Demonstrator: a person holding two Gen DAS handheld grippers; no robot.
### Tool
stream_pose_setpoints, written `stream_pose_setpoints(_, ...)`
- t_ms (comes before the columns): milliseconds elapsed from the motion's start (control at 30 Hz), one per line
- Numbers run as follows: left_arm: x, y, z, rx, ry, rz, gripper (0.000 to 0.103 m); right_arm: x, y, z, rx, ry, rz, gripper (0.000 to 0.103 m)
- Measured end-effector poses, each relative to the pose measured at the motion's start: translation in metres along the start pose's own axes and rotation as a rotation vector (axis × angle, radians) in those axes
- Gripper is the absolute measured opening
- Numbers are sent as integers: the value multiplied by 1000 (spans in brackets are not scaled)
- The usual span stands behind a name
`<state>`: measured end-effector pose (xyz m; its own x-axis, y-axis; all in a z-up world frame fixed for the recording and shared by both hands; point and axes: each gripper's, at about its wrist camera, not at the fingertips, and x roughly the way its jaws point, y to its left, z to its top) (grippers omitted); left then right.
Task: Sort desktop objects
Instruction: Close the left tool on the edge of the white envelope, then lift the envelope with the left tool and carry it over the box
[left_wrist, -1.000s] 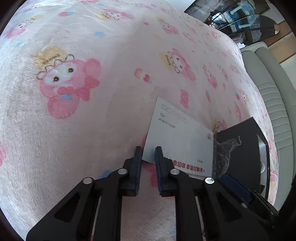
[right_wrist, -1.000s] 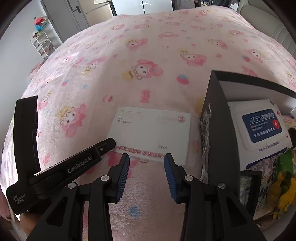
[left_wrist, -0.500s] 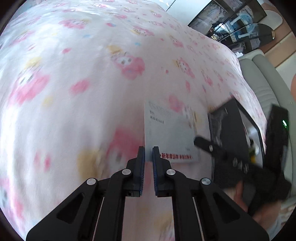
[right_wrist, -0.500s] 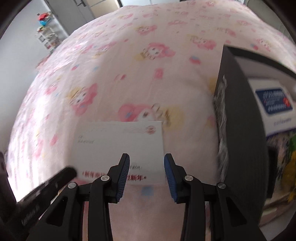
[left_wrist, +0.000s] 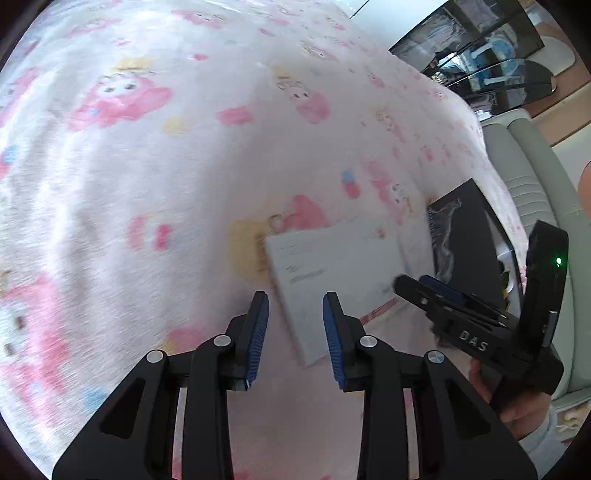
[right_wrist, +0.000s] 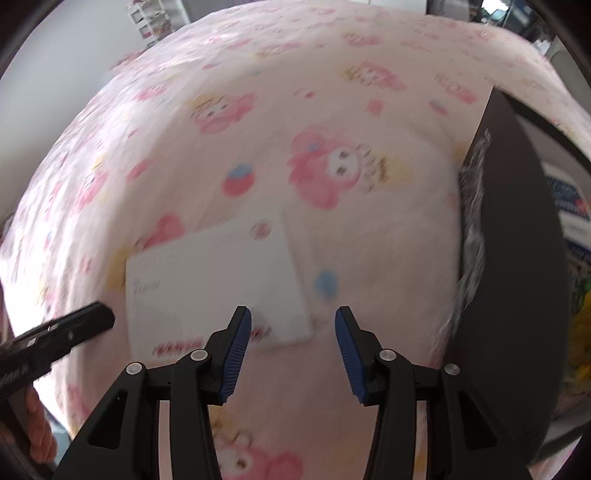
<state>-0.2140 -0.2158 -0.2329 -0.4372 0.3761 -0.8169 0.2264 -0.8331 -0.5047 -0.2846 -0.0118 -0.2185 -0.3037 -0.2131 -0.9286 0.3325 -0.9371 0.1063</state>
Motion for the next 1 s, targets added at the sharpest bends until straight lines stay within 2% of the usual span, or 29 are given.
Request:
stream_pose_setpoints(167, 24, -4, -2, -18, 23, 15, 29, 13, -3, 8, -1, 38, 55, 50)
stream_pose_setpoints(367, 2, -5, -18, 10, 19, 9, 32, -13, 13, -9, -92, 29, 96, 50)
stream_pose_setpoints(600, -28, -13, -52, 55, 45, 13, 34, -55, 19, -52, -142, 21, 123, 49)
stream_pose_setpoints(700, -34, -19, -70, 79, 67, 0, 34, -58, 8, -74, -124, 69, 157, 49)
stream_pose_setpoints(800, -31, -15, -78, 63, 77, 12, 34, -55, -7, -96, -101, 123, 191, 49)
stream_pose_setpoints(900, -23, -12, -77, 46, 84, 19, 34, -54, -19, -101, -56, 124, 160, 49)
stream_pose_setpoints(1000, -15, -15, -74, 52, 85, 29, 37, -51, -27, -94, -18, 93, 170, 49)
